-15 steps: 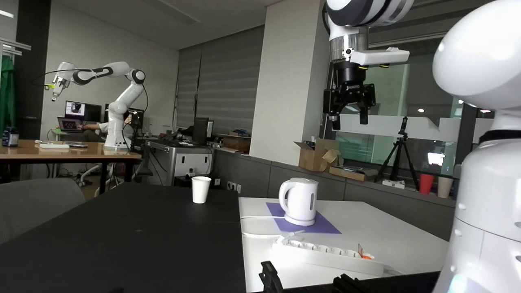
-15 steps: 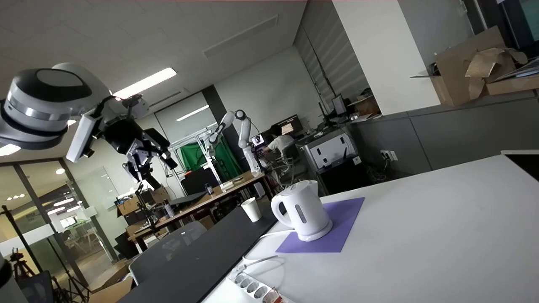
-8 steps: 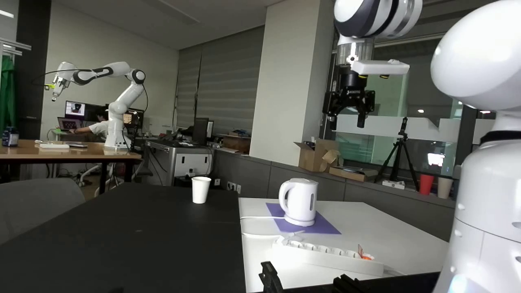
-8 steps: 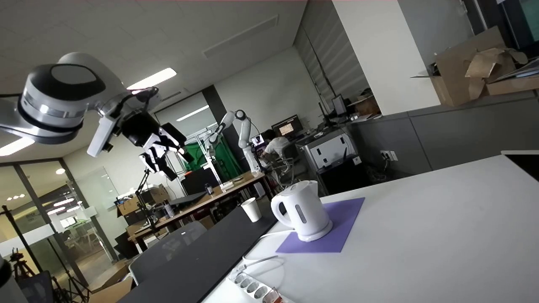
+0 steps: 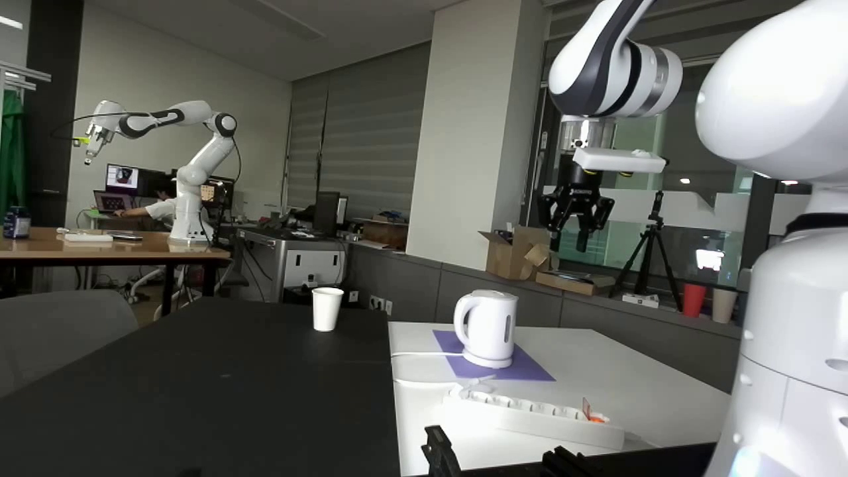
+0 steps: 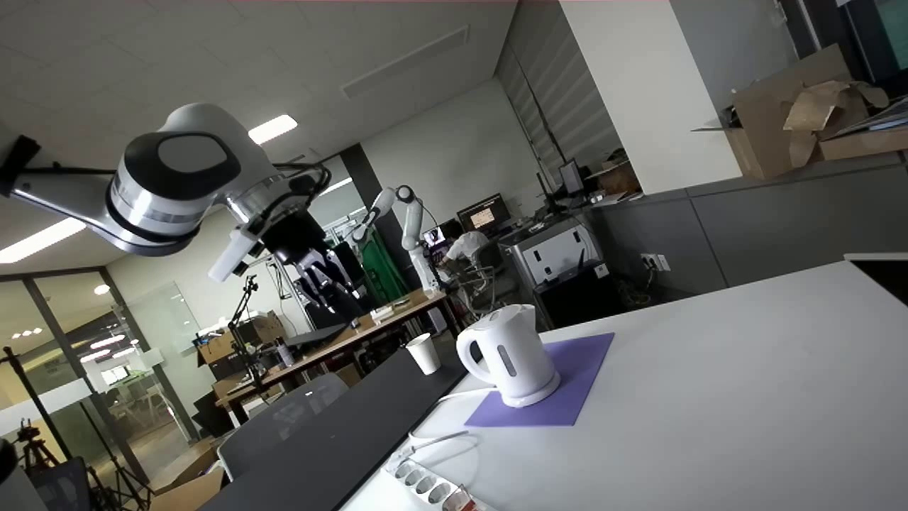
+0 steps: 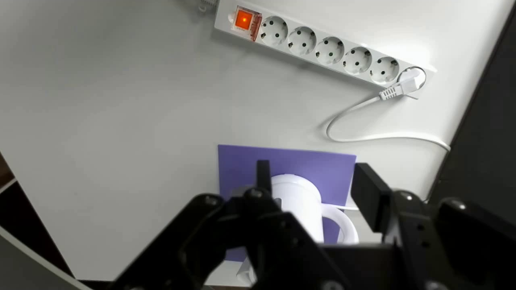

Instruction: Push down on the button on the adaptor and flip the switch on the electric kettle.

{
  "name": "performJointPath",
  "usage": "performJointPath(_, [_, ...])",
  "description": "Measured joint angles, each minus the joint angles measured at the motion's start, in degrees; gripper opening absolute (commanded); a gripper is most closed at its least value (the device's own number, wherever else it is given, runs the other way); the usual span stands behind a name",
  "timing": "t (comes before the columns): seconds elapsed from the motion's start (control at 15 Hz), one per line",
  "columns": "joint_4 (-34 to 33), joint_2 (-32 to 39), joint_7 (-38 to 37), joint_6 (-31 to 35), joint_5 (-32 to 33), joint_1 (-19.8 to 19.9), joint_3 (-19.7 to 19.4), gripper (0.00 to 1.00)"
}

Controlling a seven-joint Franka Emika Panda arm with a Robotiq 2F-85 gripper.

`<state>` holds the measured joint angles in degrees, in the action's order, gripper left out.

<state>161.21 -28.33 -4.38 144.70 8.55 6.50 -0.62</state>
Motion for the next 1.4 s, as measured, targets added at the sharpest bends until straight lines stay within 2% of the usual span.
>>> performJointPath(0.2, [0.0,5.2,1.3,4.0,-2.2,0.0,-1.6,0.05])
performJointPath(0.27, [0.0,6.9,2.0,5.1,-3.1,-0.1,-2.0,0.01])
performJointPath(0.87, [-0.2,18.9,6.8,9.8,-7.6,-0.2,-5.0,0.01])
performJointPath(1.4, [-0.6,19.0,6.8,9.8,-7.6,-0.2,-4.9,0.00])
